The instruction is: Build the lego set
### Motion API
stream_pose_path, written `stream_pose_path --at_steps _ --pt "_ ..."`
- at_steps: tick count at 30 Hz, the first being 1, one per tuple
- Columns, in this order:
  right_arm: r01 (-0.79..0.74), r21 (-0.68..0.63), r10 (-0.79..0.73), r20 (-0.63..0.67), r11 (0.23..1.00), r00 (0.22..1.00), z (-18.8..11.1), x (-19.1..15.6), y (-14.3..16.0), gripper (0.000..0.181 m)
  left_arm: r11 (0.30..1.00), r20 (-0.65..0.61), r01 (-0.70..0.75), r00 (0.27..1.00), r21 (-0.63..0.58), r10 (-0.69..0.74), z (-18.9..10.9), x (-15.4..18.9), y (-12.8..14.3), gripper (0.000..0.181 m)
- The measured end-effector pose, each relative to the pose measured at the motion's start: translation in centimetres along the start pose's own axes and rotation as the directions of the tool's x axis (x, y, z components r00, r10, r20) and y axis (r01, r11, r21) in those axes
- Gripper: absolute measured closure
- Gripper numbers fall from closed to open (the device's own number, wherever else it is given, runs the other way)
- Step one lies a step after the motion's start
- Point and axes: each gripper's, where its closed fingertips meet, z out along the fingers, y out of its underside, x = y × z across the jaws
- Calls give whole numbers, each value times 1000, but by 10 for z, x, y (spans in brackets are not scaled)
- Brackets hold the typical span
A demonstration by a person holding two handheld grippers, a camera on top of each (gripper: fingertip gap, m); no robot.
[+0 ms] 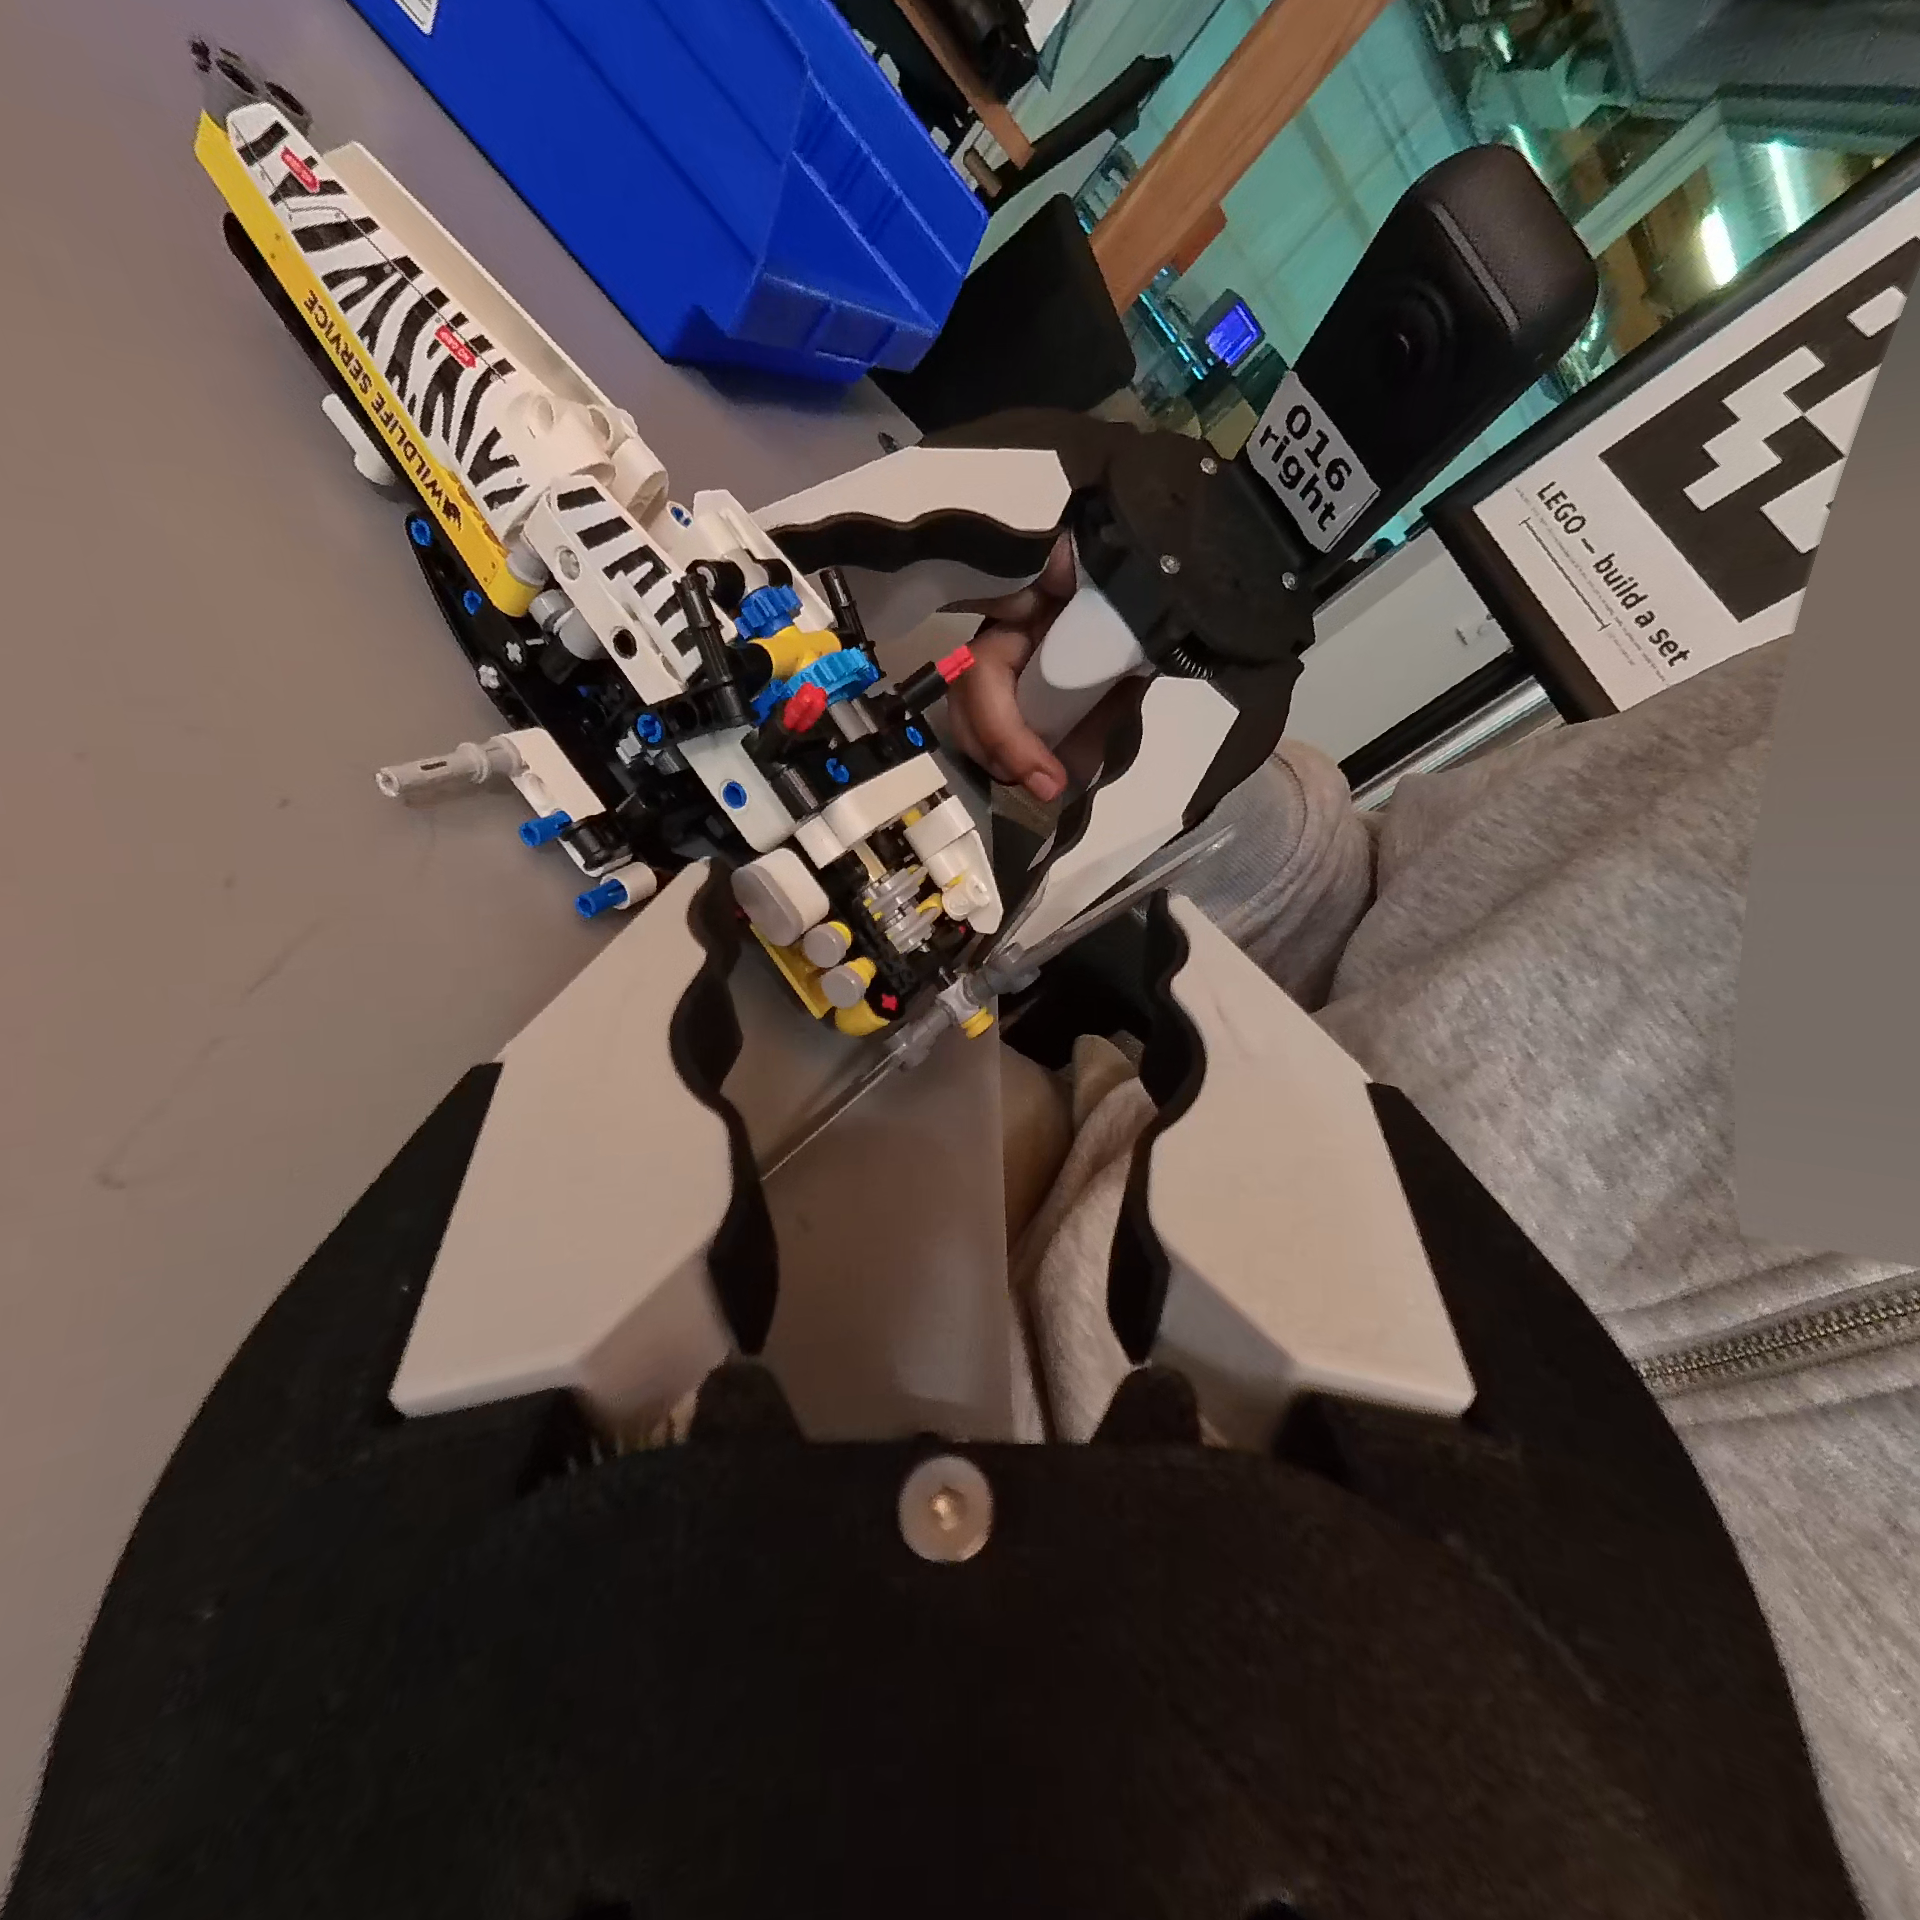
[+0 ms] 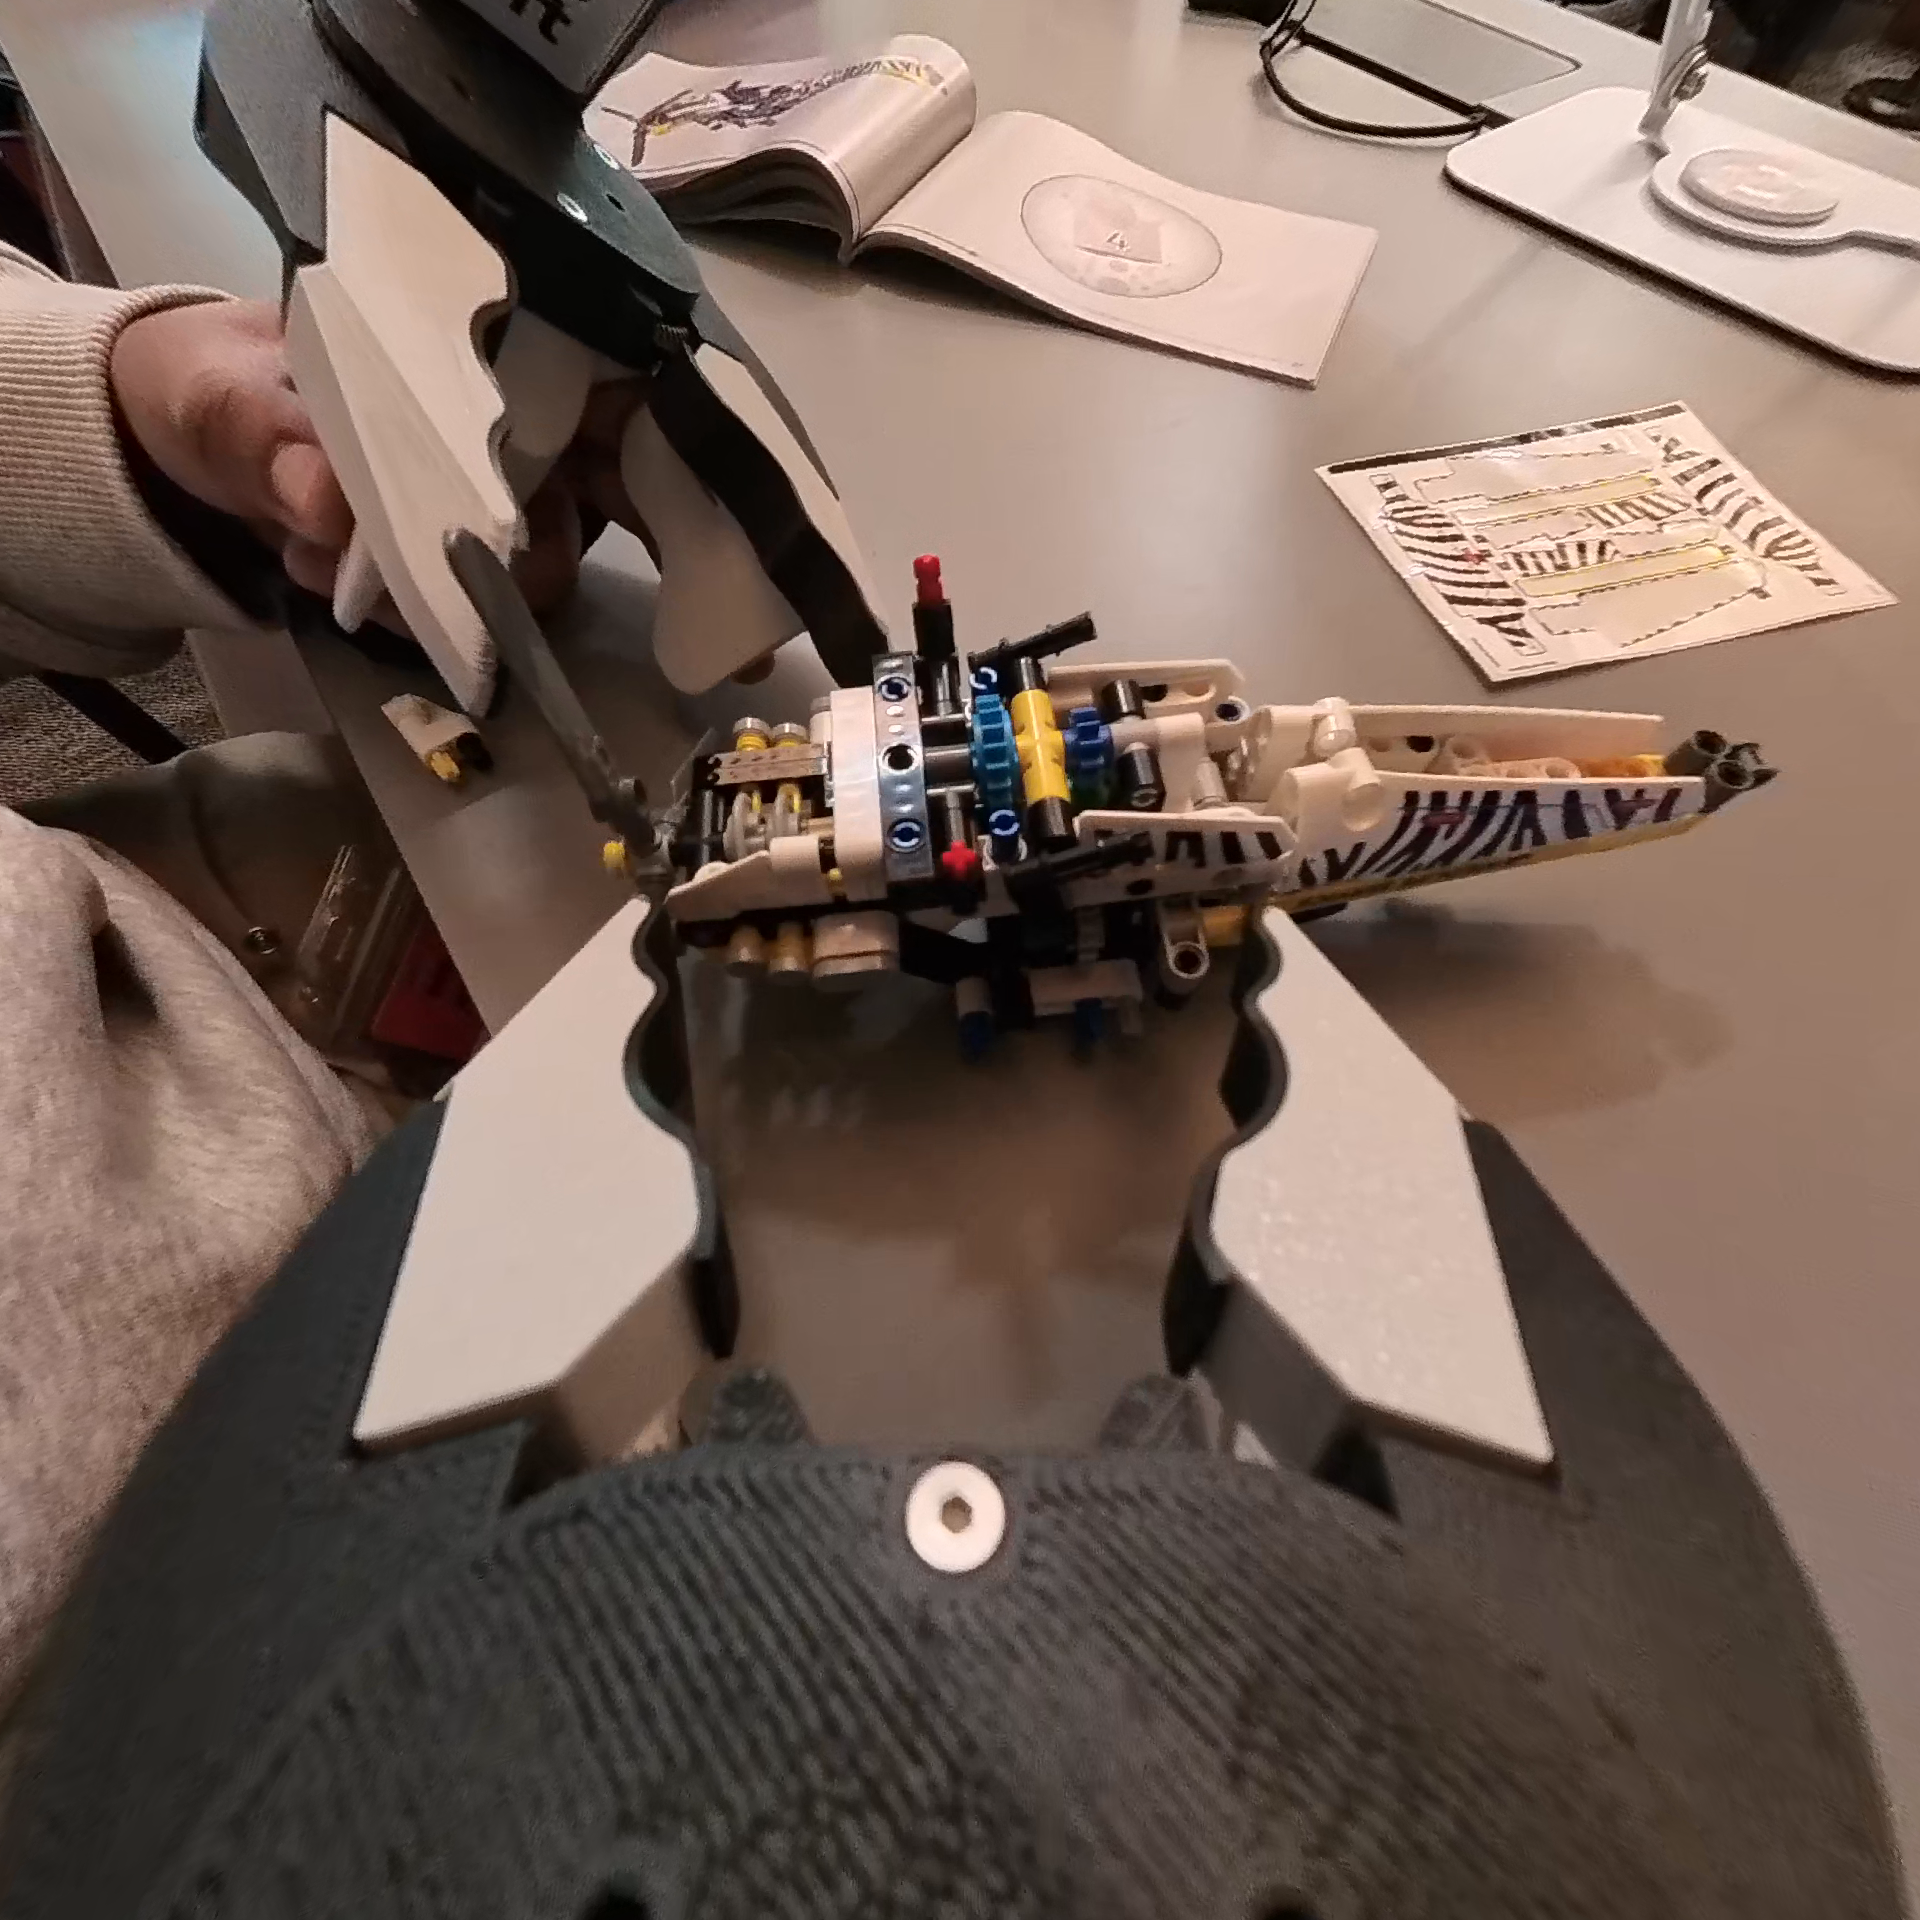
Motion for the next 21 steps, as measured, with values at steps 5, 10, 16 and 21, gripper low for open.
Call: stream_pose_path --at_steps 5,10,16,21 --pt "2 -3 -2 8 1000 1000 -1 -1 1 76 1000 4 -6 1000 -2 6 0 0 0 105" --pt "3 -10 -3 11 1000 1000 -1 -1 1 77 1000 2 -5 1000 -3 5 0 0 0 106" --pt "3 -18 -2 12 1000 1000 -1 0 1 77 1000 10 -9 1000 -9 9 1 0 1 107" --pt "-1 -39 2 14 999 1000 -1 -1 2 77 1000 15 -11 1000 -13 11 2 -1 2 107"
